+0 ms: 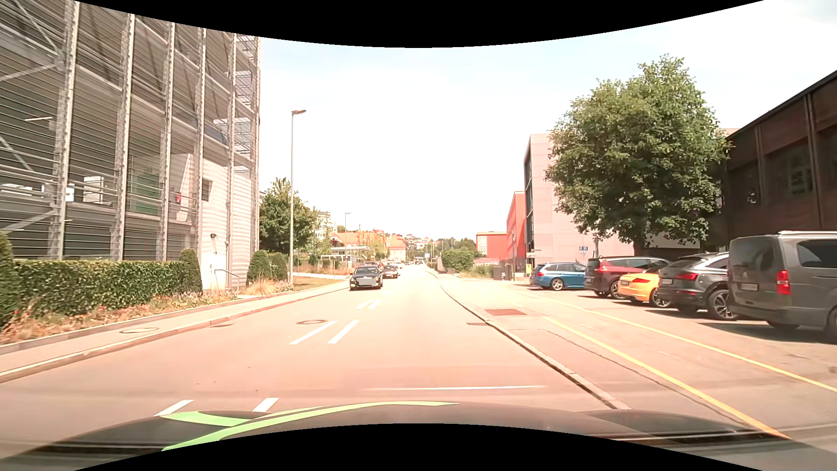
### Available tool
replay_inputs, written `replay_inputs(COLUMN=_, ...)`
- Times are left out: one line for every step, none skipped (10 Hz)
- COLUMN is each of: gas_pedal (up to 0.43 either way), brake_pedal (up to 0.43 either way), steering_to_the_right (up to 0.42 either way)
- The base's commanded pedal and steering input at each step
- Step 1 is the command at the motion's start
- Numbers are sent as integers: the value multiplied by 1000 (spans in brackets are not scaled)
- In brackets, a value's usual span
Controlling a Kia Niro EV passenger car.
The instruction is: Follow the waypoints while adhering to traffic rules and regulations
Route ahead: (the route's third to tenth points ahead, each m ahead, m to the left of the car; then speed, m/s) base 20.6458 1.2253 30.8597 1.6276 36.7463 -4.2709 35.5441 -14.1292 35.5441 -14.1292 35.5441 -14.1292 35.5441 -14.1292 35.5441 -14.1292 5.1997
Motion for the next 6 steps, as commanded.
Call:
replay_inputs(gas_pedal=39, brake_pedal=0, steering_to_the_right=12)
replay_inputs(gas_pedal=39, brake_pedal=0, steering_to_the_right=12)
replay_inputs(gas_pedal=39, brake_pedal=0, steering_to_the_right=12)
replay_inputs(gas_pedal=39, brake_pedal=0, steering_to_the_right=12)
replay_inputs(gas_pedal=47, brake_pedal=0, steering_to_the_right=12)
replay_inputs(gas_pedal=59, brake_pedal=0, steering_to_the_right=11)
